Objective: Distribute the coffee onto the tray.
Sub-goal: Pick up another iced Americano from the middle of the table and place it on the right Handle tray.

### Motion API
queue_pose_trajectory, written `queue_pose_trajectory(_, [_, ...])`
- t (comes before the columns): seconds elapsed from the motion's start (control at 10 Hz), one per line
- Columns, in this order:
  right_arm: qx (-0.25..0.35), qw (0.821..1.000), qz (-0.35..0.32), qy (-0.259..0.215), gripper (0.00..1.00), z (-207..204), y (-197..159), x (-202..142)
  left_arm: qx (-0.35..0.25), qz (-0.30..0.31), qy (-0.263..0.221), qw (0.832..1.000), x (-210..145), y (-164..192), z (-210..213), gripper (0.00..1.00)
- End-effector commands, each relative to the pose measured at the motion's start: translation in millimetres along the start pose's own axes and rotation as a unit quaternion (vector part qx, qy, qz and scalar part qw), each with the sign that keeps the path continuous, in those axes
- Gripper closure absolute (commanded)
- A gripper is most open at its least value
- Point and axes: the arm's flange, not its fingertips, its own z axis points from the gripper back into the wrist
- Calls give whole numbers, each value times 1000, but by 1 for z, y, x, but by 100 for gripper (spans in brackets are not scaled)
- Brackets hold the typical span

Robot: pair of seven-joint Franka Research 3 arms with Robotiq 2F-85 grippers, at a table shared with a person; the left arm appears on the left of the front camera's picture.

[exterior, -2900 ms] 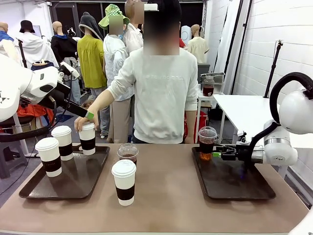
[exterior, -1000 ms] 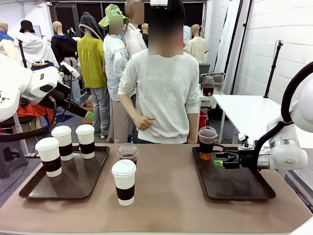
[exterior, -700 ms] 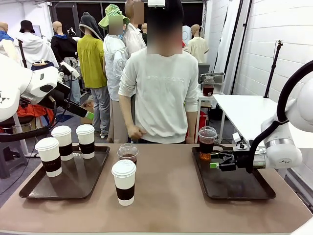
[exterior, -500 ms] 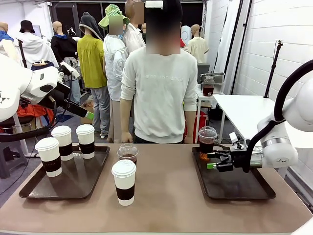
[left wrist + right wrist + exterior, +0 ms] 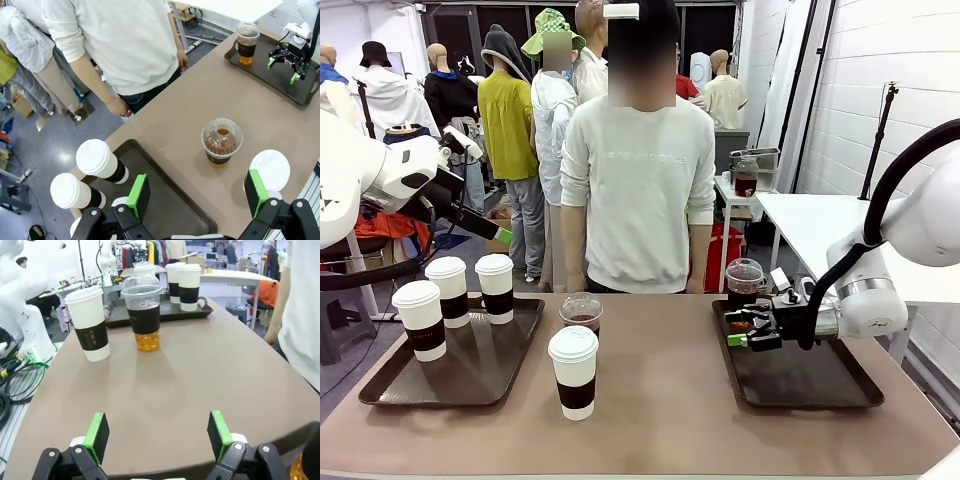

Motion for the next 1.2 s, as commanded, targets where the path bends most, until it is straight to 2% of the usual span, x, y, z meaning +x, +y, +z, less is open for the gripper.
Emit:
queue_pose_trajectory(0.0, [18,1000,16,6,0,-14,-6,2,-2,-1,-2,1000,0,1,0,0])
queue_pose_trajectory(0.3, [27,999,18,12,0,-42,-11,6,-2,-1,-2,1000,0,1,0,0])
queue_pose_trajectory(0.6, [12,1000,22,-2,0,-78,-15,9,-2,-1,-2,1000,0,1,0,0])
queue_pose_trajectory(1.1, [19,999,21,-27,0,-148,-21,24,-2,-1,-2,1000,0,1,0,0])
